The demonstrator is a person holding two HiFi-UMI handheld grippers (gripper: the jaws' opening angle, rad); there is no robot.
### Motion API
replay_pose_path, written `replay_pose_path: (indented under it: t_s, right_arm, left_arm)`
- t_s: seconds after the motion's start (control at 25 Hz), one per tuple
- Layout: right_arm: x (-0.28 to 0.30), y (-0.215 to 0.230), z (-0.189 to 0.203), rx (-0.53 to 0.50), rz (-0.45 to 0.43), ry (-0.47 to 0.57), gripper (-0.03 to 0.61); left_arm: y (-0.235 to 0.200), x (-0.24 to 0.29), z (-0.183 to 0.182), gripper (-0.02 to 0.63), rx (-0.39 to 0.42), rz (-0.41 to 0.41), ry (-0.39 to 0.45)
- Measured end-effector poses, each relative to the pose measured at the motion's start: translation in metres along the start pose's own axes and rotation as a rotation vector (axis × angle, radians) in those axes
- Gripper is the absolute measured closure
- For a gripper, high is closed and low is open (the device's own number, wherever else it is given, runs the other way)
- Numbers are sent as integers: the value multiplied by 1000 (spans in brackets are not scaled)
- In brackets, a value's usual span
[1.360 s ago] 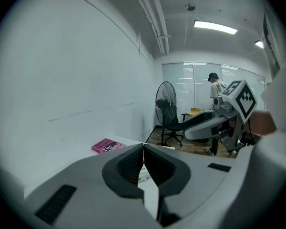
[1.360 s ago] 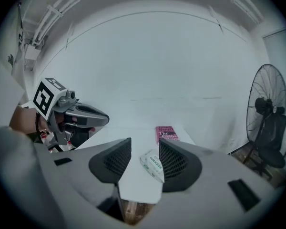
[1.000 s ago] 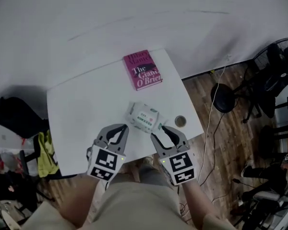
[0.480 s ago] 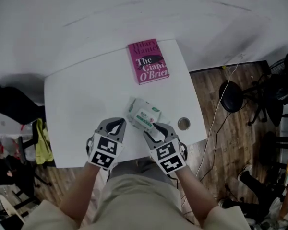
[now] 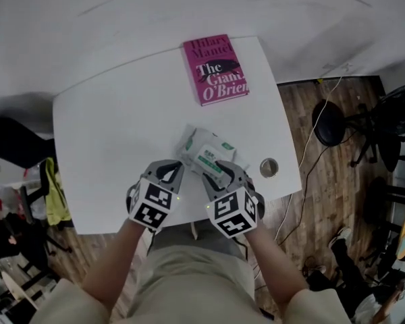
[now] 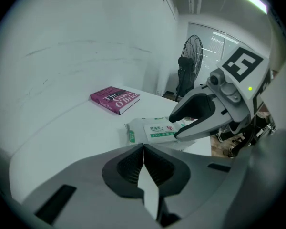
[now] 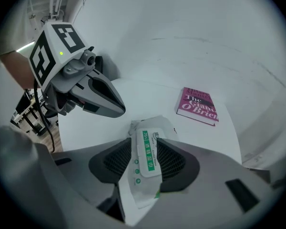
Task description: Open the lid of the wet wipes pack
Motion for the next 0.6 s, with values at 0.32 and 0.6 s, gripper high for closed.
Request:
replay_pose_path:
  t_s: [0.32,0.6]
  right_arm:
    - [29,-8,10,-91,46,-97,396]
    - [37,-7,14,-133,93,-115,406]
  left_arm:
    - [-10,38,8,592,23,83,-28]
    - [-17,53,13,592,-10,126,-66]
Point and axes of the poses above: the fingertips, and each gripper's own axes: x forward along the fingers, y to its right, z out of its underside, the point moved 5 cm from there along -x, backward along the fingers, and after that the axes turned 4 degrees about -x, right-handed, at the moved point
